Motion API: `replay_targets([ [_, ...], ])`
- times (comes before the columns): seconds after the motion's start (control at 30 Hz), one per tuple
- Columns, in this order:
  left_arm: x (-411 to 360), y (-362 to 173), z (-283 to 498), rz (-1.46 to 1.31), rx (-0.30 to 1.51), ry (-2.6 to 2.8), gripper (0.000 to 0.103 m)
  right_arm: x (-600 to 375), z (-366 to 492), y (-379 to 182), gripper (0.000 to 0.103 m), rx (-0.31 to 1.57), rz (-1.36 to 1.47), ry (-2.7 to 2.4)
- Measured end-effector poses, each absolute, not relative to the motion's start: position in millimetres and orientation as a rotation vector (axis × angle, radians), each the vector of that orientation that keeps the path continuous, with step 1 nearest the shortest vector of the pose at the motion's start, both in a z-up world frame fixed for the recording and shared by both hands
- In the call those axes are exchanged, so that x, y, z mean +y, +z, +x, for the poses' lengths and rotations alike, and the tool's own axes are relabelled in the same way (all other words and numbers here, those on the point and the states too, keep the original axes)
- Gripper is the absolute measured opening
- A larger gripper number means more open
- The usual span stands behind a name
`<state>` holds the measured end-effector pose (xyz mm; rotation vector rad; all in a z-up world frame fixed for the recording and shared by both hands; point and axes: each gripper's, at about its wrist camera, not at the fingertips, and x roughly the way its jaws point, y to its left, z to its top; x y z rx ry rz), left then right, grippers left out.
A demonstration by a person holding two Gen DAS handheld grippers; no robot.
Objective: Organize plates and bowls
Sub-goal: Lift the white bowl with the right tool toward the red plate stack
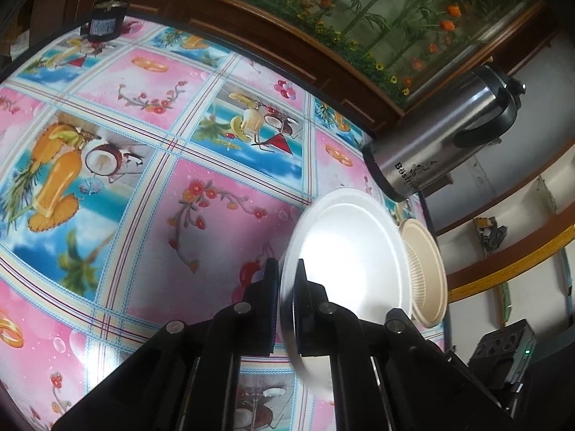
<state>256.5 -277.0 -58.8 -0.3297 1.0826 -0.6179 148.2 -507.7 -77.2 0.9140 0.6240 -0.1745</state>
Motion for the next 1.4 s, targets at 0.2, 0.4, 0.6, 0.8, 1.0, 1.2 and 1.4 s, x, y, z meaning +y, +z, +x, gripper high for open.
replay_targets([
  [0.2, -280, -60, 255, -0.302, 1.087, -0.606, 0.005, -509, 148, -77, 0.007, 0.633, 0.932, -0.168],
  [0.4, -281, -54, 252, -0.283, 1.056, -0.622, 0.005, -516, 142, -77, 0.007, 0.631, 0.994, -0.141],
  [0.6, -286, -50, 248, -0.273, 1.056, -0.625, 0.004, -518, 135, -76, 0.007, 0.623, 1.026, -0.143],
  [0.8, -275, -36, 231, -0.254, 1.039, -0.61, 0.004, -512, 126, -65, 0.007, 0.609, 1.039, -0.132],
  [1.0, -234, -33, 195, -0.276, 1.033, -0.568, 0.004, -481, 109, -48, 0.008, 0.605, 1.015, -0.092],
  [1.2, -179, -3, 150, -0.247, 0.959, -0.525, 0.005, -432, 78, -37, 0.008, 0.596, 1.0, -0.002],
  [1.4, -108, 31, 107, -0.247, 0.871, -0.484, 0.006, -373, 61, -7, 0.008, 0.589, 0.962, 0.117],
])
